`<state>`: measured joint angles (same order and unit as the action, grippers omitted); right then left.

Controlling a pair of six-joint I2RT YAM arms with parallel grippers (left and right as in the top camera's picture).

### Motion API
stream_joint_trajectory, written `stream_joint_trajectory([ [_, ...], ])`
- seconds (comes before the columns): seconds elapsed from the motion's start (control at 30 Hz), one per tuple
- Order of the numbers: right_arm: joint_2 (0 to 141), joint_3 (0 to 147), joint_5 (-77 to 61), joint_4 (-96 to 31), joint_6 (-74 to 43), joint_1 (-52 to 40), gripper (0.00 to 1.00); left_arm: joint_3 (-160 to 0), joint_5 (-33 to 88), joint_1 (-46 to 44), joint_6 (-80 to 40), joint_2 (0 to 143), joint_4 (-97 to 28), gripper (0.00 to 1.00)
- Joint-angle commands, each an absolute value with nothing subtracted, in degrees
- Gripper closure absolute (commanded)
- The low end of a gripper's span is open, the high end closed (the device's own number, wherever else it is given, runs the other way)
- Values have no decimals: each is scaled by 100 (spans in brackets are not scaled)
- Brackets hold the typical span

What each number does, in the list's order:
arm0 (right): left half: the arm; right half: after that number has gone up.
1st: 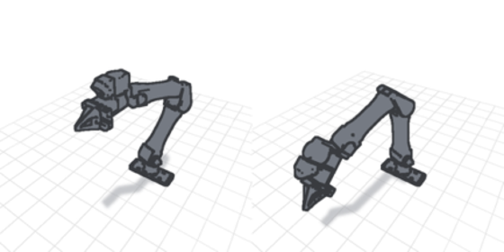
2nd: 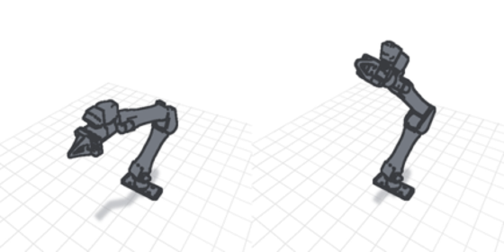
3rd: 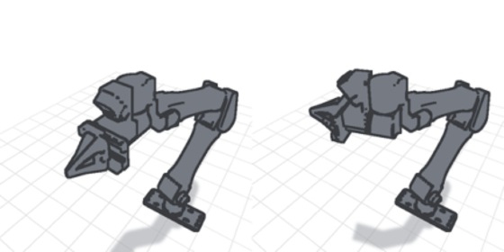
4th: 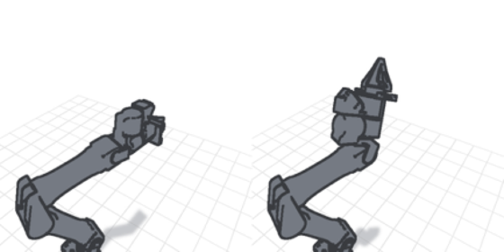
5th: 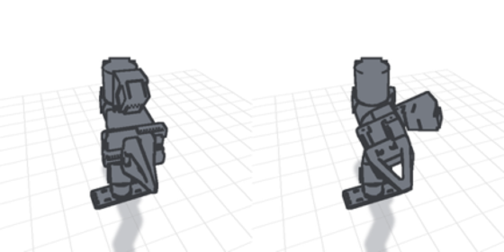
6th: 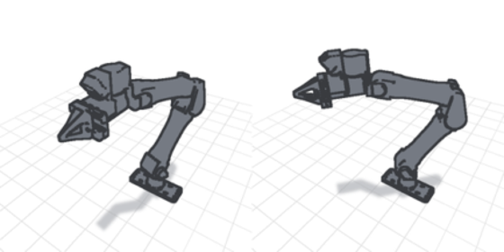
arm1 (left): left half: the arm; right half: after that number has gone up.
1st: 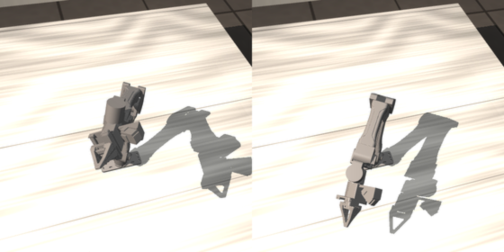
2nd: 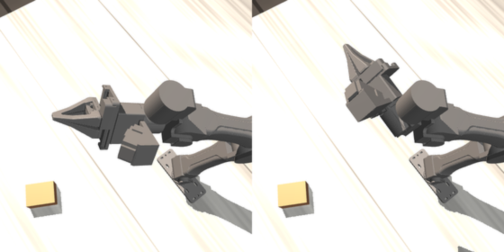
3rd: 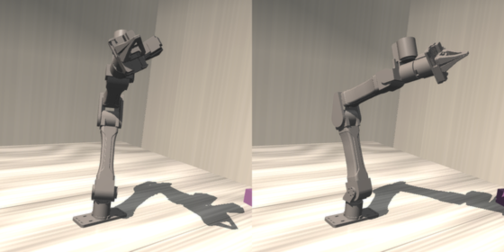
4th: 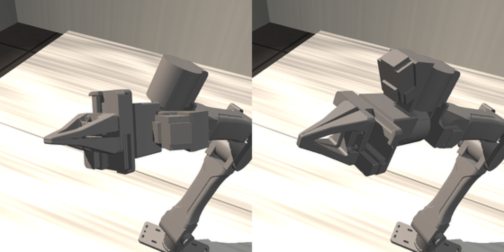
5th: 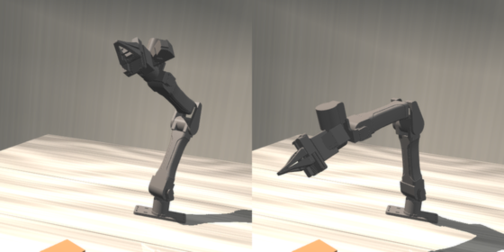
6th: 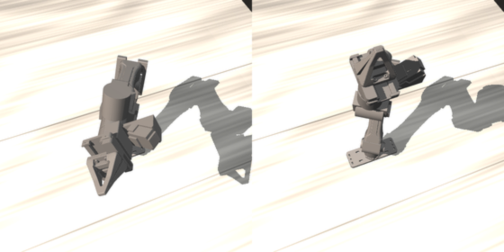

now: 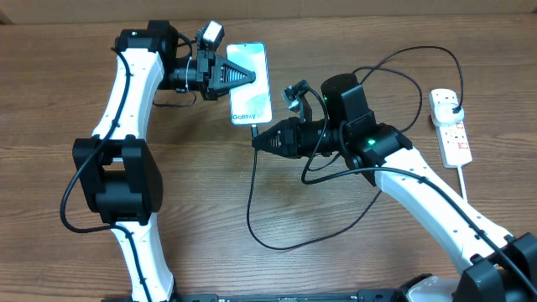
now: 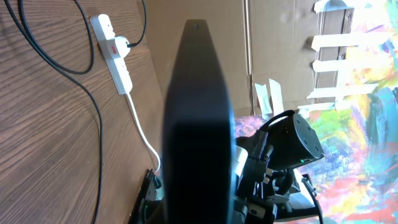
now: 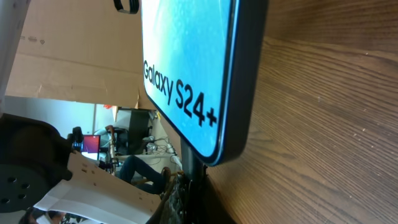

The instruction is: Plug charger to phone and switch on socket

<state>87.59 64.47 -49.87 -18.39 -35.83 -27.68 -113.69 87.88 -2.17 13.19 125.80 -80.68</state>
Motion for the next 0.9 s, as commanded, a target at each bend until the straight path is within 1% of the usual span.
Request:
stream_joint_trajectory([
  [0.0,8678,6440,-4956,-1780,-3546,-2714,96,-11480,9043,-244,1267,12534,-8044,96],
  [0.87,8678,6440,-4974,-1804,-3422,-2779,96,-11480,9043,-266,1197,12534,-7922,96],
])
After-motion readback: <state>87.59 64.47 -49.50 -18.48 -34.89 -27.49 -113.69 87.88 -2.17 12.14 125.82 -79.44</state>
